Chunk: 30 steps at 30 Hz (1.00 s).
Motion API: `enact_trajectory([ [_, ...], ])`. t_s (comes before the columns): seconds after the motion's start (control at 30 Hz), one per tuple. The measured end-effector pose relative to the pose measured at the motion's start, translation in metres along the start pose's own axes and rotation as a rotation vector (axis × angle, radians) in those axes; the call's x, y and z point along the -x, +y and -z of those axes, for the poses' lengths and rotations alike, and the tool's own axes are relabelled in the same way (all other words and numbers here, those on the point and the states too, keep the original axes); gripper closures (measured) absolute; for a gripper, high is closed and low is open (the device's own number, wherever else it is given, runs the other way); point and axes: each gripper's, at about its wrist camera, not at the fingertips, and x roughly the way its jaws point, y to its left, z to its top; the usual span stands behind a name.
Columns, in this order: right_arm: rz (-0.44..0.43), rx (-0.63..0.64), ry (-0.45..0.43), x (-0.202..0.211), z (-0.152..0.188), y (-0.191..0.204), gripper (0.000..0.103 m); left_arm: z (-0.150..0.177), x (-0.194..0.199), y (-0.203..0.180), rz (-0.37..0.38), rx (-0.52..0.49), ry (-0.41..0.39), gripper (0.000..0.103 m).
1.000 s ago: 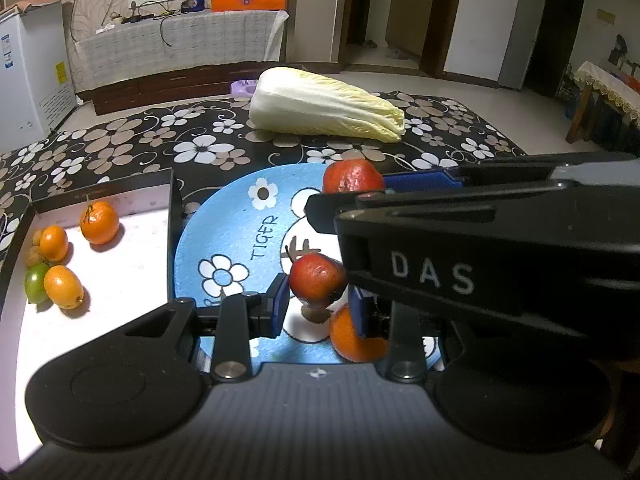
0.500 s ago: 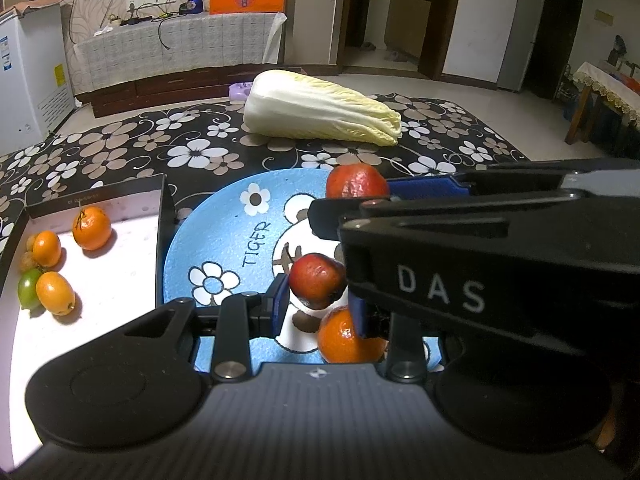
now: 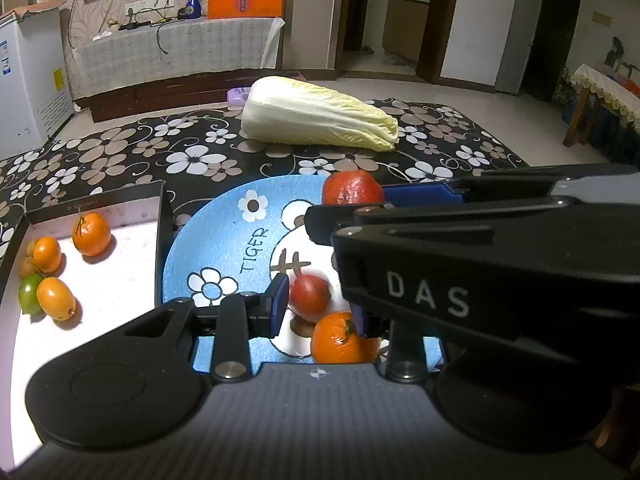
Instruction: Organize fruits
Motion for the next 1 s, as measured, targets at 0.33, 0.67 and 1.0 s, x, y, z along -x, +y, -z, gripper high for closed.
enact_trajectory([
  [0.33,0.002,-0.007,-0.005,0.000,-0.001,-0.001,0.065,0.001,0.008,0.005,0.000,0.002,-0.004,0.059],
  [0.67,-0.002,-0.015,-0.006,-0.003,-0.003,0.002,0.065,0.003,0.017,0.012,0.004,0.001,-0.004,0.059],
  [1.0,-0.002,-0.011,0.005,-0.008,-0.003,0.009,0.065,0.005,0.019,0.016,0.000,0.001,0.001,0.059],
])
